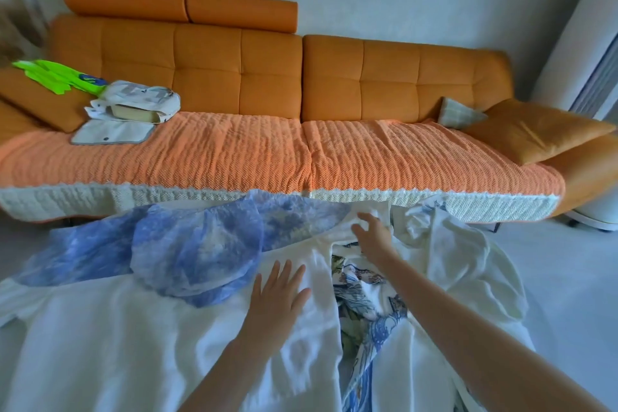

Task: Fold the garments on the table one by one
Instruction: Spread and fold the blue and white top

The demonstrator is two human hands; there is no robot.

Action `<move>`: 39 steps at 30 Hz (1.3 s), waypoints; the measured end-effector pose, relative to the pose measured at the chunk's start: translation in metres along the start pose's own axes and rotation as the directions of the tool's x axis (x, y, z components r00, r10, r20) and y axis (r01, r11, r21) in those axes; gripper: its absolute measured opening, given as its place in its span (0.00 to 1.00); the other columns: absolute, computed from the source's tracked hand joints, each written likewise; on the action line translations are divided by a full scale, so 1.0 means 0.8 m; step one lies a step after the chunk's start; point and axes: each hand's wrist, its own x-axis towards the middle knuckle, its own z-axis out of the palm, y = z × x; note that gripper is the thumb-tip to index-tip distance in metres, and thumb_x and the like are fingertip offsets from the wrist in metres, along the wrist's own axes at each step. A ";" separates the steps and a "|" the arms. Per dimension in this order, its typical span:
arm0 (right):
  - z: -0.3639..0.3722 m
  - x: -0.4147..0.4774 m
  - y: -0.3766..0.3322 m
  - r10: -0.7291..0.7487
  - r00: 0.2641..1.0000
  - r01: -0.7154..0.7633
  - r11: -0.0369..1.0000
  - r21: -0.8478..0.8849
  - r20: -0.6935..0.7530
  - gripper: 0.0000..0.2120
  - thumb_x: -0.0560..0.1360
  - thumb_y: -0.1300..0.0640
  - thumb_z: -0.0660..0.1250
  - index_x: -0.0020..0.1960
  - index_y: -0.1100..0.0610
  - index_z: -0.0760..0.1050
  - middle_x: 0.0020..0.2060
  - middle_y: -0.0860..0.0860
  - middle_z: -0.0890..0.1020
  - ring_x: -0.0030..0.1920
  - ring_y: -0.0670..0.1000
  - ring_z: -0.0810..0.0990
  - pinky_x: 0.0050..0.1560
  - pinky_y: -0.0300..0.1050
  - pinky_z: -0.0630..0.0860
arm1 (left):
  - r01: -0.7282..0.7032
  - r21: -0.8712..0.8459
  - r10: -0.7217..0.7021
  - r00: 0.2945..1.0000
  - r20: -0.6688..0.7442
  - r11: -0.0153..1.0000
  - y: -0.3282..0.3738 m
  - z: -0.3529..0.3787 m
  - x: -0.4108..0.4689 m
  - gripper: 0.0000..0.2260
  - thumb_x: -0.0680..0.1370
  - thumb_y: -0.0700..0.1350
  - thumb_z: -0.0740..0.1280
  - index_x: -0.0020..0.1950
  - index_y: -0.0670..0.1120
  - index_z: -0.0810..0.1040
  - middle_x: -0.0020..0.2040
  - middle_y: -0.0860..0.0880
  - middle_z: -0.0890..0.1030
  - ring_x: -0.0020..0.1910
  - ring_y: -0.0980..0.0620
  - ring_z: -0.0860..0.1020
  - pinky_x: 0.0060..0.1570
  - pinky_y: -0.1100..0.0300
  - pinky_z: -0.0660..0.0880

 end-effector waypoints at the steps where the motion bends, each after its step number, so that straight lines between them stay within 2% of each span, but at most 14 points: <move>1: -0.010 0.006 0.012 0.045 0.998 -0.045 0.999 0.004 -0.035 0.20 0.79 0.56 0.59 0.70 0.57 0.65 0.63 0.58 0.74 0.47 0.49 0.71 0.50 0.49 0.73 | 0.014 -0.021 -0.013 1.000 0.020 1.000 0.004 0.001 0.005 0.56 0.53 0.69 0.12 0.77 0.55 0.42 0.78 0.52 0.43 0.76 0.51 0.41 0.73 0.49 0.39; 4: -0.036 0.018 0.031 0.167 0.981 -0.167 0.986 0.008 -0.098 0.22 0.79 0.55 0.61 0.70 0.62 0.64 0.60 0.60 0.76 0.59 0.56 0.75 0.61 0.54 0.72 | 0.067 -0.130 -0.068 0.998 -0.003 0.989 0.007 0.016 0.006 0.47 0.62 0.71 0.24 0.77 0.55 0.50 0.77 0.53 0.48 0.77 0.50 0.48 0.73 0.49 0.44; 7: -0.049 0.032 0.040 0.274 0.959 -0.269 0.960 0.074 -0.068 0.16 0.79 0.53 0.62 0.56 0.66 0.71 0.39 0.55 0.77 0.40 0.54 0.78 0.42 0.45 0.72 | 0.058 -0.035 -0.058 0.998 0.020 0.998 0.008 0.040 -0.006 0.30 0.78 0.61 0.38 0.73 0.50 0.65 0.72 0.50 0.62 0.69 0.45 0.69 0.68 0.47 0.63; 8: -0.051 0.036 0.040 0.318 0.947 -0.313 0.946 0.089 -0.053 0.16 0.78 0.51 0.63 0.53 0.65 0.71 0.32 0.52 0.72 0.32 0.51 0.73 0.35 0.43 0.69 | 0.080 -0.038 -0.081 0.997 -0.009 0.996 0.008 0.049 -0.008 0.25 0.80 0.59 0.43 0.71 0.52 0.66 0.71 0.50 0.67 0.67 0.46 0.72 0.68 0.49 0.61; 12: -0.052 0.059 0.046 0.403 0.915 -0.397 0.895 0.205 0.012 0.30 0.74 0.45 0.67 0.64 0.66 0.66 0.30 0.51 0.68 0.26 0.47 0.65 0.26 0.38 0.64 | 0.066 -0.039 -0.070 0.993 -0.099 0.997 0.010 0.058 -0.009 0.22 0.79 0.59 0.50 0.71 0.55 0.66 0.69 0.52 0.72 0.67 0.49 0.71 0.66 0.51 0.56; 16: -0.056 0.060 0.040 0.453 0.869 -0.494 0.758 0.426 0.202 0.12 0.72 0.58 0.70 0.46 0.65 0.71 0.20 0.51 0.75 0.15 0.44 0.71 0.15 0.32 0.64 | 0.064 -0.001 -0.063 0.990 -0.128 0.998 0.007 0.063 -0.006 0.22 0.80 0.58 0.50 0.72 0.55 0.65 0.69 0.52 0.71 0.68 0.50 0.71 0.64 0.51 0.58; 18: -0.055 0.061 0.035 0.434 0.871 -0.490 0.740 0.461 0.230 0.07 0.74 0.62 0.68 0.44 0.65 0.71 0.23 0.52 0.78 0.20 0.45 0.75 0.19 0.35 0.69 | 0.069 -0.016 -0.070 0.988 -0.138 0.998 0.006 0.067 -0.005 0.21 0.80 0.59 0.49 0.72 0.56 0.64 0.70 0.52 0.70 0.69 0.50 0.69 0.65 0.51 0.56; 23: -0.039 0.067 -0.001 0.309 0.941 -0.216 0.864 0.455 -0.140 0.09 0.75 0.59 0.67 0.53 0.61 0.76 0.44 0.55 0.79 0.38 0.51 0.77 0.40 0.44 0.77 | 0.052 -0.052 -0.059 0.984 -0.166 0.997 0.006 0.063 -0.006 0.23 0.80 0.60 0.42 0.75 0.59 0.54 0.76 0.56 0.54 0.75 0.53 0.53 0.71 0.53 0.45; 27: -0.006 0.054 -0.060 0.051 0.968 0.045 0.929 0.368 -0.247 0.08 0.73 0.56 0.65 0.42 0.61 0.77 0.33 0.54 0.77 0.34 0.52 0.75 0.35 0.43 0.72 | 0.067 -0.072 -0.072 0.995 -0.070 0.995 0.008 0.064 -0.008 0.22 0.81 0.60 0.45 0.72 0.56 0.64 0.71 0.53 0.69 0.69 0.51 0.68 0.67 0.53 0.53; 31: 0.051 0.025 -0.129 -0.177 0.969 0.226 0.921 0.319 -0.174 0.06 0.72 0.54 0.66 0.38 0.55 0.74 0.28 0.48 0.74 0.29 0.48 0.71 0.32 0.42 0.66 | 0.004 -0.369 -0.073 0.982 -0.172 0.929 0.006 0.054 -0.008 0.31 0.72 0.71 0.33 0.73 0.64 0.48 0.75 0.61 0.48 0.74 0.62 0.46 0.71 0.61 0.39; 33: 0.090 0.010 -0.145 -0.246 0.966 0.258 0.943 0.210 -0.080 0.05 0.73 0.54 0.65 0.44 0.55 0.77 0.33 0.49 0.77 0.34 0.50 0.76 0.35 0.43 0.67 | -0.044 -0.672 -0.150 0.962 -0.228 0.739 0.002 0.032 -0.007 0.24 0.76 0.69 0.44 0.71 0.65 0.51 0.73 0.64 0.48 0.73 0.67 0.46 0.71 0.67 0.42; 36: 0.148 -0.011 -0.144 -0.307 0.912 0.331 0.943 -0.043 0.273 0.20 0.76 0.49 0.64 0.66 0.55 0.71 0.60 0.57 0.76 0.60 0.56 0.75 0.54 0.42 0.70 | -0.095 -0.844 -0.402 0.848 -0.347 0.528 -0.016 -0.007 -0.014 0.13 0.81 0.48 0.57 0.64 0.52 0.72 0.65 0.60 0.70 0.65 0.67 0.64 0.59 0.81 0.57; 38: 0.178 -0.011 -0.128 -0.298 0.739 0.582 0.735 -0.349 0.605 0.28 0.79 0.52 0.60 0.76 0.57 0.54 0.73 0.62 0.58 0.73 0.61 0.57 0.70 0.53 0.59 | -0.105 -0.794 -0.482 0.744 -0.463 0.599 -0.043 -0.024 -0.020 0.12 0.76 0.47 0.56 0.51 0.51 0.78 0.52 0.57 0.77 0.56 0.61 0.73 0.52 0.80 0.63; 39: 0.184 -0.006 -0.118 -0.288 0.700 0.644 0.651 -0.403 0.653 0.28 0.80 0.56 0.57 0.77 0.56 0.50 0.75 0.61 0.53 0.75 0.62 0.50 0.71 0.57 0.55 | -0.085 -0.725 -0.462 0.718 -0.520 0.684 -0.059 -0.027 -0.021 0.13 0.75 0.47 0.56 0.48 0.49 0.79 0.50 0.54 0.78 0.55 0.58 0.74 0.53 0.76 0.65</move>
